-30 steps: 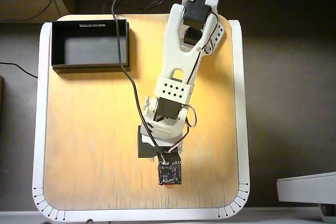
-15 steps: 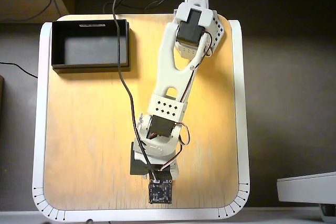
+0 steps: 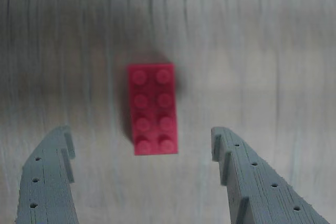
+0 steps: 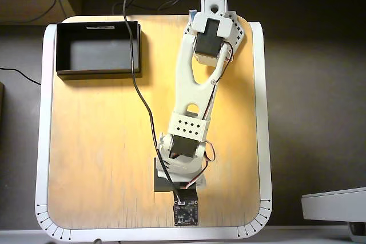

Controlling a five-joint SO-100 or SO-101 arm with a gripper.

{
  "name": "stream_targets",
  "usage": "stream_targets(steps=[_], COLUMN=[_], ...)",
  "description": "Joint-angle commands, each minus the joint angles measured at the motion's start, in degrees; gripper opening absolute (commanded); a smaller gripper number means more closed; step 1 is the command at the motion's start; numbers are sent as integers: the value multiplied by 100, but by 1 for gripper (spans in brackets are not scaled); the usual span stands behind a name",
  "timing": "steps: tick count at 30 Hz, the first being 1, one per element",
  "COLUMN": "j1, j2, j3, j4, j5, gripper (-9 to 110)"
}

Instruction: Grasp a lego block and put it in the bin.

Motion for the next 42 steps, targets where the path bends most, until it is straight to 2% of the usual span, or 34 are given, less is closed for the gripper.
stream_targets(steps=[1, 42], j1=[-167, 220], j2=[114, -510], j3=[-896, -1362], j4=[26, -352], j5=[-105, 62], gripper=[27, 27])
